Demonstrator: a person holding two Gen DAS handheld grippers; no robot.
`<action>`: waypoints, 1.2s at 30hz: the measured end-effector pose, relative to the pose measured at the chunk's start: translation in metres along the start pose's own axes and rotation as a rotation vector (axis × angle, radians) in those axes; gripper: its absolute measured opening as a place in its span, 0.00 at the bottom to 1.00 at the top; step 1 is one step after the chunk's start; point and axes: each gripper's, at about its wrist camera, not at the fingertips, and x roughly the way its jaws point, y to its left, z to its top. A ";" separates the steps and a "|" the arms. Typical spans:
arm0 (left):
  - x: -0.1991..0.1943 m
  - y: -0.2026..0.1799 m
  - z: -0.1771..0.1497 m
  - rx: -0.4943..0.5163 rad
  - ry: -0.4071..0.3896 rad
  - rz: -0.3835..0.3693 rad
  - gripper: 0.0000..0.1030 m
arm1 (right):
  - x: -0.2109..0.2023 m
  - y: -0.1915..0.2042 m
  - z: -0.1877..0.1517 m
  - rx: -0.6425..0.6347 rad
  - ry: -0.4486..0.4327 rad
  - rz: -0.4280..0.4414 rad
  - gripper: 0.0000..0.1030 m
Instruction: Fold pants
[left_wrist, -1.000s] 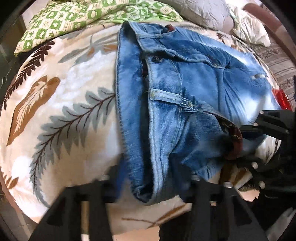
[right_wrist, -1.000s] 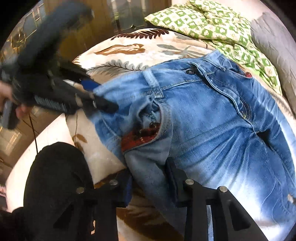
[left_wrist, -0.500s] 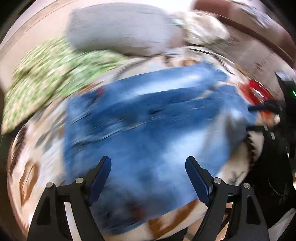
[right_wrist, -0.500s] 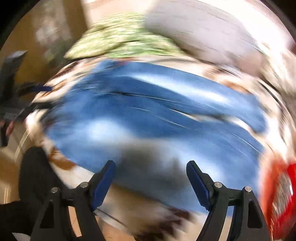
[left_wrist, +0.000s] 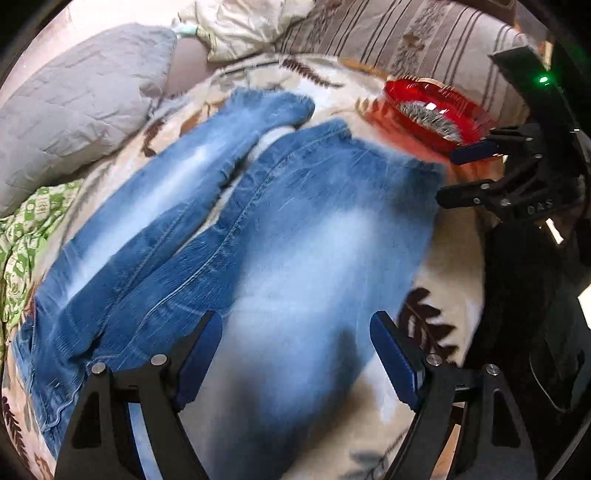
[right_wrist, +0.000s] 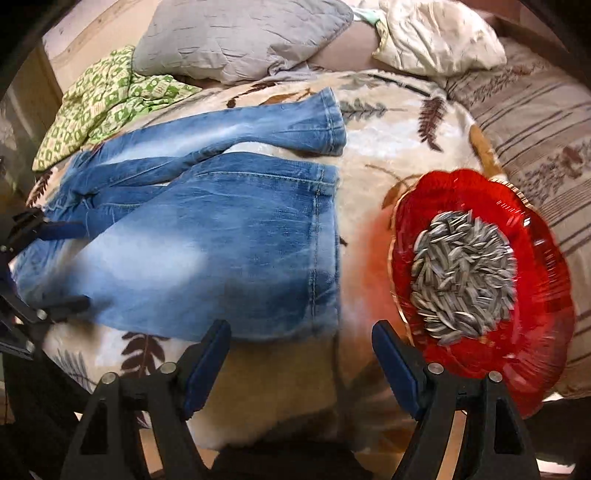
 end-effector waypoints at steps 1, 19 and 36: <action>0.007 0.000 0.001 -0.006 0.018 0.004 0.80 | 0.005 0.000 0.001 0.006 0.005 0.006 0.79; 0.013 -0.017 0.001 0.049 0.048 -0.168 0.07 | -0.032 -0.002 -0.018 -0.110 -0.030 -0.022 0.14; -0.017 0.010 -0.008 -0.047 -0.009 -0.010 0.78 | -0.054 0.005 -0.026 -0.103 -0.081 -0.069 0.82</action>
